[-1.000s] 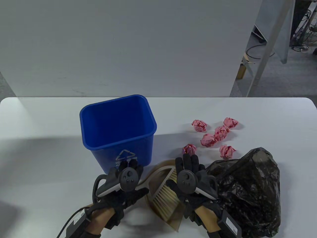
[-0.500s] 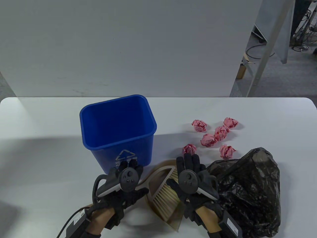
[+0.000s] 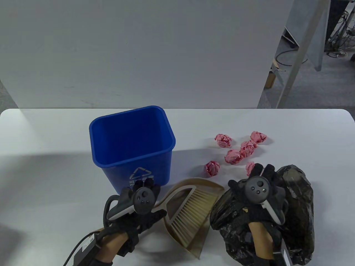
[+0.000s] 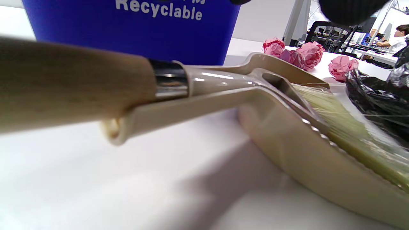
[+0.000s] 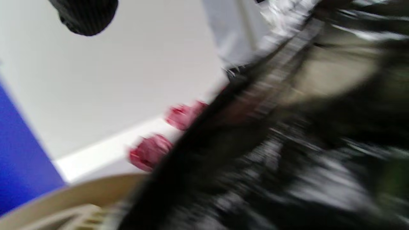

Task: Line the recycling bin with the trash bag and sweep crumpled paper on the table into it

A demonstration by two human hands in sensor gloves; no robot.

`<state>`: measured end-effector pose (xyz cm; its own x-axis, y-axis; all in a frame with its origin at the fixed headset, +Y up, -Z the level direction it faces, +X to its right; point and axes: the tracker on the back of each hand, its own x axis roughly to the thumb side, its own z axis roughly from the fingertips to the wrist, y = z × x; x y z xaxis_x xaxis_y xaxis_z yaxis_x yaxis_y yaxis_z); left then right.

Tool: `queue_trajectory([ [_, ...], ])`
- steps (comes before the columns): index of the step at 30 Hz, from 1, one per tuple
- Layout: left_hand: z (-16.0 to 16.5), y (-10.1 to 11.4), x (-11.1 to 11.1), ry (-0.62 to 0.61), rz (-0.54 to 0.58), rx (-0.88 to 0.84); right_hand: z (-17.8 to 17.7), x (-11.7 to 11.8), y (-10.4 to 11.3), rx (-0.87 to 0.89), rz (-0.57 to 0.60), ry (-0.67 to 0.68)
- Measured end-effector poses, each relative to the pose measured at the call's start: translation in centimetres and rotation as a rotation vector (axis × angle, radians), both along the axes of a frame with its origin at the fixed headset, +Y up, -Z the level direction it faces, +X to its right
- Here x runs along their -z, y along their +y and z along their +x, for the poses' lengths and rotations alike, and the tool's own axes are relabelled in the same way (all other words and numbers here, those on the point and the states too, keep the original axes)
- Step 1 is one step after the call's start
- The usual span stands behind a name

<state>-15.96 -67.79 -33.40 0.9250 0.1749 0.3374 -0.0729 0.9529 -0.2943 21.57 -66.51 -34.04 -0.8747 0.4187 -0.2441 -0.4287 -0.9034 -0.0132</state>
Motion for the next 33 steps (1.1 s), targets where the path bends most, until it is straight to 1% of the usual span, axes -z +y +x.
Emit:
queue_trajectory([
  [1, 0.0, 0.0, 0.0, -0.001, 0.000, 0.002, 1.0, 0.4, -1.0, 0.000, -0.086, -0.053],
  [3, 0.0, 0.0, 0.0, -0.002, -0.001, 0.005, 2.0, 0.9, -2.5, 0.008, -0.194, -0.108],
  [4, 0.0, 0.0, 0.0, -0.002, -0.002, 0.005, 2.2, 1.0, -3.0, 0.014, -0.228, -0.119],
  [6, 0.1, 0.0, -0.1, -0.003, -0.008, 0.005, 2.8, 1.4, -4.5, 0.045, -0.335, -0.138],
  [10, 0.2, 0.0, -0.1, -0.004, -0.017, 0.006, 3.3, 1.9, -6.8, 0.062, -0.458, -0.157],
  [13, 0.2, -0.1, -0.1, -0.003, -0.024, 0.008, 3.1, 2.4, -9.1, 0.036, -0.579, -0.172],
  [14, 0.2, -0.1, -0.2, -0.003, -0.025, 0.008, 2.9, 2.5, -9.5, -0.009, -0.606, -0.183],
  [15, 0.2, -0.1, -0.2, -0.004, -0.026, 0.009, 2.7, 2.8, -9.5, -0.114, -0.606, -0.187],
  [16, 0.2, -0.1, -0.2, -0.005, -0.027, 0.010, 2.5, 3.0, -9.2, -0.173, -0.585, -0.197],
  [19, 0.3, -0.1, -0.2, -0.005, -0.028, 0.010, 2.4, 3.2, -8.9, -0.202, -0.431, -0.316],
  [21, 0.3, -0.1, -0.2, -0.004, -0.028, 0.010, 2.6, 3.3, -8.7, -0.236, -0.431, -0.322],
  [22, 0.3, -0.1, -0.2, -0.003, -0.027, 0.010, 2.8, 3.2, -8.5, -0.226, -0.404, -0.323],
  [25, 0.3, 0.0, -0.2, -0.001, -0.021, 0.006, 3.2, 2.9, -7.9, -0.082, -0.340, -0.312],
  [26, 0.3, 0.0, -0.2, 0.000, -0.017, 0.005, 3.1, 2.7, -7.1, -0.055, -0.268, -0.314],
  [29, 0.3, 0.0, -0.2, 0.002, -0.009, 0.002, 2.5, 2.2, -5.0, -0.052, -0.104, -0.288],
  [30, 0.3, 0.1, -0.2, 0.001, -0.004, 0.000, 1.9, 1.6, -3.6, -0.041, 0.008, -0.261],
  [33, 0.3, 0.2, -0.3, -0.002, 0.006, -0.014, 0.5, 0.4, -1.3, -0.034, 0.213, -0.181],
])
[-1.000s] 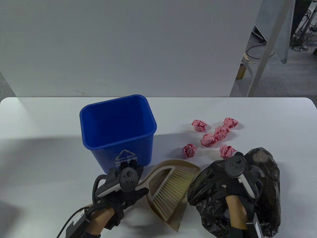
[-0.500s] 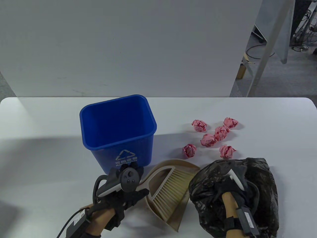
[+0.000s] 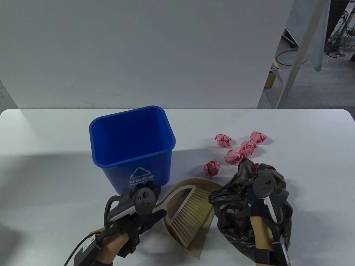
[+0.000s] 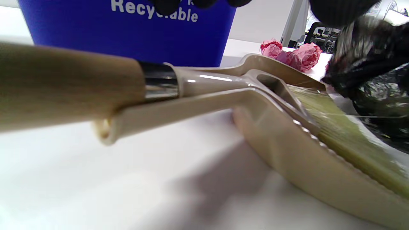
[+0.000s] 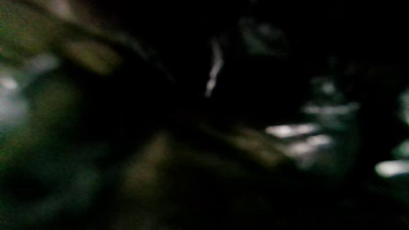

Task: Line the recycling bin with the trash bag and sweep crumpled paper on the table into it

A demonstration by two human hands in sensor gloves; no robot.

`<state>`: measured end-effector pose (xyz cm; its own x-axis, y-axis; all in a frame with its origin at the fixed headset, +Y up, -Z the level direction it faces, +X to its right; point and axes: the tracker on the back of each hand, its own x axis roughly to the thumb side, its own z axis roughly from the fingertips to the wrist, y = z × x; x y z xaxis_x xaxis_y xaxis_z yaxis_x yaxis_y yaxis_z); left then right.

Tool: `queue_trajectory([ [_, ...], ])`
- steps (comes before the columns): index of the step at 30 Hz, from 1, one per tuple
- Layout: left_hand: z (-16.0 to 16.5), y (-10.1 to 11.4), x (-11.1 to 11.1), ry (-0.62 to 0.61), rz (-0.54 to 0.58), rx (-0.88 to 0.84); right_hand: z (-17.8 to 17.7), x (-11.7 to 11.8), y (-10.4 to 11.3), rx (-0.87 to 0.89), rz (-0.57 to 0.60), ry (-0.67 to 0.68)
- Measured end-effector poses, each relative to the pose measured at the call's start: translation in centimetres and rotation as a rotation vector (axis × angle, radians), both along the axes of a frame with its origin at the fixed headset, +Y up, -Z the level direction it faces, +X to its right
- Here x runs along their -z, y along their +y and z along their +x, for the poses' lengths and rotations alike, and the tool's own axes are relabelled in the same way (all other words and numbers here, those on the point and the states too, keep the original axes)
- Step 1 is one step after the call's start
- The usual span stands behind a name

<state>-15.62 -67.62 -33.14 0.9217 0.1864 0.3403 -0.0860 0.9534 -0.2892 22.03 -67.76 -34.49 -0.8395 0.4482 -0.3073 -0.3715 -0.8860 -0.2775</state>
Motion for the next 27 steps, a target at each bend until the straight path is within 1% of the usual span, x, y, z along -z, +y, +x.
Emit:
queue_trajectory([
  [2, 0.0, 0.1, -0.1, -0.006, 0.000, -0.028, -1.4, -1.1, 1.8, 0.001, 0.159, 0.091],
  [4, -0.1, 0.3, -0.2, -0.011, -0.004, -0.084, -2.9, -1.9, 3.0, -0.004, 0.272, 0.218],
  [5, -0.1, 0.4, -0.2, -0.014, -0.002, -0.107, -3.6, -2.2, 3.3, -0.013, 0.307, 0.261],
  [6, -0.2, 0.6, -0.3, -0.019, 0.006, -0.155, -4.9, -2.6, 3.8, -0.040, 0.361, 0.367],
  [7, -0.3, 0.8, -0.4, -0.025, 0.014, -0.185, -5.4, -2.7, 3.9, -0.050, 0.374, 0.404],
  [9, -0.5, 1.3, -0.7, -0.038, 0.060, -0.298, -7.4, -3.2, 4.0, -0.091, 0.418, 0.537],
  [12, -0.9, 1.9, -1.0, -0.052, 0.104, -0.460, -10.2, -3.7, 3.6, -0.093, 0.429, 0.736],
  [14, -1.2, 2.0, -0.9, -0.056, 0.092, -0.564, -11.4, -3.9, 3.3, -0.082, 0.427, 0.827],
  [16, -1.5, 1.8, -0.8, -0.034, 0.037, -0.680, -12.6, -4.3, 3.0, -0.073, 0.432, 0.927],
  [18, -1.9, 1.6, -0.4, -0.006, -0.008, -0.757, -13.3, -4.6, 2.9, -0.079, 0.429, 0.976],
  [19, -2.2, 1.5, -0.2, 0.029, -0.019, -0.796, -13.6, -4.7, 2.9, -0.084, 0.429, 0.988],
  [20, -2.3, 1.5, -0.1, 0.039, -0.014, -0.813, -13.6, -4.7, 2.9, -0.086, 0.427, 0.989],
  [22, -2.8, 1.7, -0.2, 0.092, 0.075, -0.830, -13.2, -4.7, 3.0, -0.092, 0.439, 0.956],
  [25, -3.9, 2.6, -0.4, 0.149, 0.225, -0.790, -11.6, -4.5, 3.6, -0.061, 0.484, 0.842],
  [27, -4.7, 3.0, -0.6, 0.197, 0.292, -0.817, -10.3, -4.4, 3.9, -0.016, 0.513, 0.762],
])
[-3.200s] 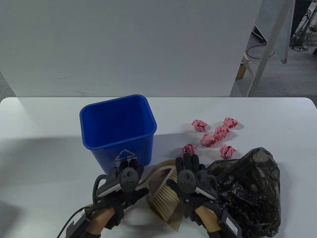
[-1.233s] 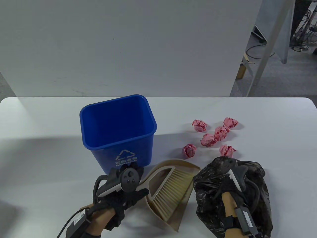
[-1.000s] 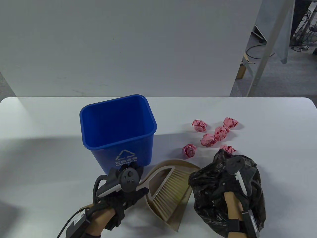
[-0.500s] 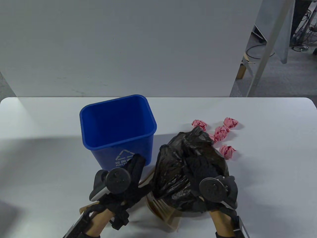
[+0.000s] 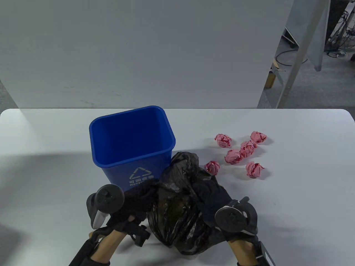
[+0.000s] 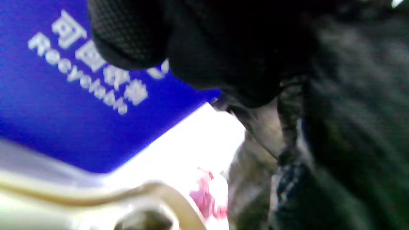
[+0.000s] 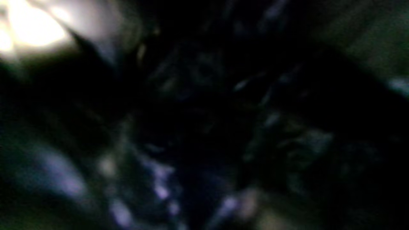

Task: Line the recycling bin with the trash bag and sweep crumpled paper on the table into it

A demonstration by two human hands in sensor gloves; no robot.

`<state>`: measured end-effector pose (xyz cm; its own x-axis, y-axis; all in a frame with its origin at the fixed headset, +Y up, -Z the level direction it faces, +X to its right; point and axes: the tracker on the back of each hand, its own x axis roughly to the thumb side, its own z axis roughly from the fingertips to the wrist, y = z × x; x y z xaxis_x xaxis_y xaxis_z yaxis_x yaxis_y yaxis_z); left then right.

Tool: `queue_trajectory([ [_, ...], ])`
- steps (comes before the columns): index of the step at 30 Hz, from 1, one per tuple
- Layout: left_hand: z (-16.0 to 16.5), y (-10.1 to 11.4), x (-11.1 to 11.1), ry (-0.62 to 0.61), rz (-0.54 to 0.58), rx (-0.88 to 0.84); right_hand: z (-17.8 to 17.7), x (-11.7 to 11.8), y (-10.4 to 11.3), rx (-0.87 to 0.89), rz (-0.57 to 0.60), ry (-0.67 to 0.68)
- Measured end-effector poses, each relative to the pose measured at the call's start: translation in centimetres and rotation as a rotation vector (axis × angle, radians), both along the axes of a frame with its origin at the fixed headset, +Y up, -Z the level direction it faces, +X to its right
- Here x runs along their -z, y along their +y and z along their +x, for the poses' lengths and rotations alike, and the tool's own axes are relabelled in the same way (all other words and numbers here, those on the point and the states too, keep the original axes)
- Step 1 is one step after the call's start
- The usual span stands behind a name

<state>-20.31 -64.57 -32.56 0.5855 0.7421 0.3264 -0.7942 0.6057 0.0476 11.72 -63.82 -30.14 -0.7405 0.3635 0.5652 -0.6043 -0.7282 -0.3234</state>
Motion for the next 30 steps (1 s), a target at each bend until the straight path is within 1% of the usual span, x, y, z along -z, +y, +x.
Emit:
queue_trajectory([
  [3, -1.4, 0.6, -0.1, 0.062, 0.021, -0.092, 2.6, 0.3, 0.6, 0.117, -0.003, -0.117],
  [5, -2.2, 0.9, -0.1, 0.092, 0.025, -0.149, 4.1, 0.5, 0.8, 0.163, -0.037, -0.183],
  [6, -2.4, 0.9, -0.1, 0.097, 0.024, -0.160, 4.4, 0.6, 0.8, 0.170, -0.047, -0.196],
  [7, -2.8, 1.0, -0.1, 0.102, 0.025, -0.183, 5.1, 0.7, 0.8, 0.183, -0.088, -0.227],
  [8, -3.0, 1.1, -0.1, 0.107, 0.027, -0.204, 5.8, 1.0, 0.7, 0.186, -0.160, -0.254],
  [10, -3.3, 1.2, -0.1, 0.111, 0.030, -0.218, 6.8, 1.5, 0.2, 0.179, -0.347, -0.259],
  [12, -3.4, 1.3, -0.1, 0.112, 0.040, -0.223, 7.6, 2.1, -0.7, 0.197, -0.595, -0.204],
  [14, -3.4, 1.4, -0.2, 0.108, 0.047, -0.222, 8.1, 2.4, -1.5, 0.265, -0.744, -0.112],
  [15, -3.3, 1.4, -0.2, 0.105, 0.050, -0.220, 8.3, 2.5, -1.7, 0.314, -0.771, -0.080],
  [17, -3.2, 1.5, -0.2, 0.090, 0.061, -0.211, 9.0, 2.5, -1.6, 0.427, -0.760, -0.063],
  [19, -3.2, 1.5, -0.2, 0.072, 0.074, -0.200, 9.7, 2.3, -1.3, 0.486, -0.706, -0.090],
  [23, -3.1, 1.7, -0.3, 0.055, 0.101, -0.179, 11.2, 2.0, -1.2, 0.632, -0.599, -0.235],
  [25, -3.0, 1.8, -0.2, 0.023, 0.109, -0.175, 11.8, 2.5, -1.4, 0.681, -0.559, -0.270],
  [27, -2.8, 1.8, -0.1, -0.040, 0.104, -0.165, 12.1, 3.6, -2.2, 0.739, -0.565, -0.250],
  [30, -2.0, 1.8, 0.1, -0.160, 0.091, -0.132, 11.7, 5.6, -3.9, 0.891, -0.652, -0.148],
])
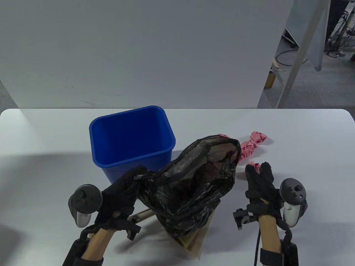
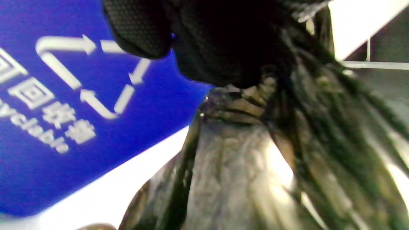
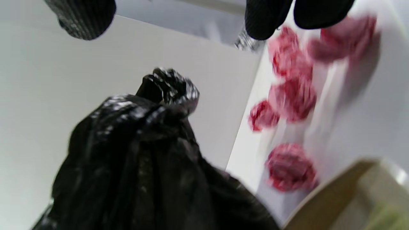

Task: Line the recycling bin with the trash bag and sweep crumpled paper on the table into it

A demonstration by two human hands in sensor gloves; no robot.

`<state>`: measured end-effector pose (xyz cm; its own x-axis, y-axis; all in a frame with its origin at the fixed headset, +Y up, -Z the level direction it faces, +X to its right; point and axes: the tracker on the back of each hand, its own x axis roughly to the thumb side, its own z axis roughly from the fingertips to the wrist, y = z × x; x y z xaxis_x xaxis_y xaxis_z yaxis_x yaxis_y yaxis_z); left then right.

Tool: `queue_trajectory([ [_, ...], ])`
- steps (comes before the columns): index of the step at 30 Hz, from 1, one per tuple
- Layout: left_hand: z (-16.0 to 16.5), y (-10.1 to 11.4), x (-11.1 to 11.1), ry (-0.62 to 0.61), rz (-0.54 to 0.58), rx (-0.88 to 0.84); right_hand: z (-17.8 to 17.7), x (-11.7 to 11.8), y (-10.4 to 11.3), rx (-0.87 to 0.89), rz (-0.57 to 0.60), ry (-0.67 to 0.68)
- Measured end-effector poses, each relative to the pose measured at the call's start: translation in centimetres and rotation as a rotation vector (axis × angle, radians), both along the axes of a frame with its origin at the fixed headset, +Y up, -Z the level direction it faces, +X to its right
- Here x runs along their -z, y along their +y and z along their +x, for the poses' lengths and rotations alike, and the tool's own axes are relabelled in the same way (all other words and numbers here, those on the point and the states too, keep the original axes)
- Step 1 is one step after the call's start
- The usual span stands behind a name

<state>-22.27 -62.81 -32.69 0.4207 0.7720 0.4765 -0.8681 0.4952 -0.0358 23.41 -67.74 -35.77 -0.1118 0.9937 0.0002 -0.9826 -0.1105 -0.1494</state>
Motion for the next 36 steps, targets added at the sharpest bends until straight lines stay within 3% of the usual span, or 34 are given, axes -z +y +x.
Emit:
queue_trajectory([
  [2, 0.6, -0.1, 0.0, -0.057, -0.003, 0.033, -0.9, 1.5, -1.4, 0.127, -0.056, 0.089],
  [7, 1.9, -0.4, 0.2, -0.190, -0.019, 0.105, -3.4, 2.5, -3.0, 0.139, -0.106, 0.280],
  [12, 2.8, -0.6, 0.1, -0.237, -0.031, 0.157, -4.2, 2.4, -2.4, 0.192, -0.052, 0.278],
  [16, 2.5, -0.5, 0.0, -0.129, -0.011, 0.181, -4.1, 1.7, -0.8, 0.232, 0.088, 0.210],
  [20, 0.6, -0.2, -0.3, 0.126, -0.004, 0.067, -3.8, 0.3, 1.6, 0.403, 0.325, 0.169],
  [22, -0.3, 0.1, -0.1, 0.127, -0.021, 0.012, -3.9, -0.2, 2.4, 0.491, 0.408, 0.239],
  [23, -0.6, 0.3, 0.2, 0.051, -0.052, -0.008, -4.0, -0.5, 2.8, 0.517, 0.435, 0.273],
  [26, -0.5, 0.5, 0.8, -0.306, -0.203, -0.065, -4.3, -0.9, 3.3, 0.479, 0.461, 0.372],
  [29, 0.4, 0.2, 0.8, -0.479, -0.275, -0.175, -5.0, -1.0, 3.3, 0.390, 0.465, 0.449],
  [34, 2.4, -0.3, 0.3, -0.311, -0.236, 0.092, -7.2, -1.4, 3.6, 0.274, 0.434, 0.685],
  [36, 3.3, -1.0, 0.1, -0.225, -0.247, 0.162, -7.9, -1.9, 3.9, 0.138, 0.406, 0.702],
])
